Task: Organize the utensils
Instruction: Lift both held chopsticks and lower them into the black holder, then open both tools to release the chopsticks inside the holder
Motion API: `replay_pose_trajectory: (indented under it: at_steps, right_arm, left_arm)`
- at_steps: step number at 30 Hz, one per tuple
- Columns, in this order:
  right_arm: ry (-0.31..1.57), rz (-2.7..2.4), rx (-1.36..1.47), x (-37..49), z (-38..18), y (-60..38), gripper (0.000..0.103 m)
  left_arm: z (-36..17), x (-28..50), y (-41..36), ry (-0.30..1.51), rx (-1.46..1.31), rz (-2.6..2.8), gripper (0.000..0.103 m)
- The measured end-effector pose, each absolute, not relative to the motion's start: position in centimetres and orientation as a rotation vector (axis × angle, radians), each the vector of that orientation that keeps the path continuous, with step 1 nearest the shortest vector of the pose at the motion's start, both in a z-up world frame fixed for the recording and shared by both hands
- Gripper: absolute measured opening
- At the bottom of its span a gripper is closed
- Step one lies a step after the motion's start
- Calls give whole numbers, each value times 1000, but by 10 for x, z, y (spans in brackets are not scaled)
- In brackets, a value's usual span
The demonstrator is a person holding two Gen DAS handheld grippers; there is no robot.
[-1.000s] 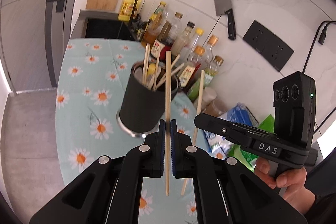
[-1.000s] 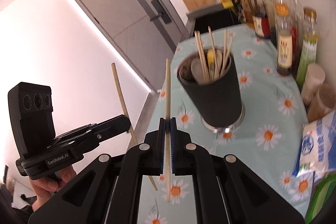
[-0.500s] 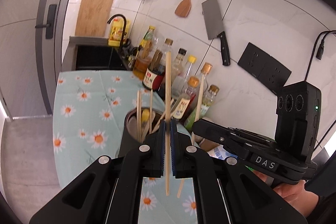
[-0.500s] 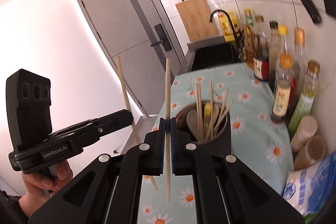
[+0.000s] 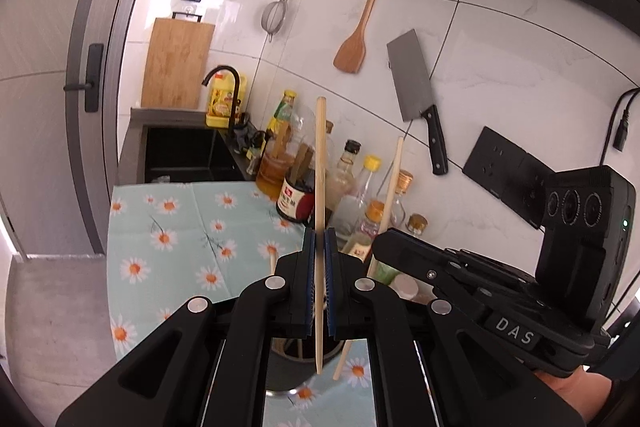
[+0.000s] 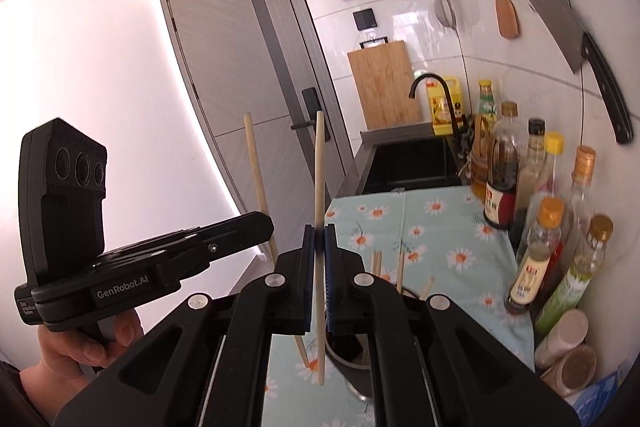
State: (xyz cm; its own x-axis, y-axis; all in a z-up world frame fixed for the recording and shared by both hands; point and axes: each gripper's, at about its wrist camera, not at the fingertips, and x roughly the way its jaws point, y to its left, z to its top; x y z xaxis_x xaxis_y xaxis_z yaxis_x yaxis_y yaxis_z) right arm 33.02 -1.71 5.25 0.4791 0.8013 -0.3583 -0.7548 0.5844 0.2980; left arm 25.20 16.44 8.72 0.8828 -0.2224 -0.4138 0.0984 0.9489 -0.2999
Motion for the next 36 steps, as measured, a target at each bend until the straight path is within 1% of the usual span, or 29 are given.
replay_pose_trajectory:
  at_steps: [6,11,14,22,27,34,35,36]
  right_arm:
    - [449,947,110,340,59,-12,6]
    - [426,916,98,351,55,-10,6]
    - [450,893,112,360,42,-11,6]
    - [508,840,109,371,4,-11,6]
    - [523,827,100,373,-8,-11,6]
    - [546,827,92,371,-16,-11,6]
    - [547,829,91,369,-16,-11,7]
    - [543,825,87,366,-16,-11,17]
  left_arm:
    - [95,266,171,417,-275,-145,4]
    - [91,277,171,410,-282,-144,4]
    - [82,282,169,409,-276,-132,4]
    - [43,293,159,485,-262,-137,4]
    - [21,295,157,517,-279,-140,4]
    - [3,292,157,566,-298,-136,4]
    - [2,291,157,569,-302,-130,4]
    - [1,289,158,572,-306,-131,4]
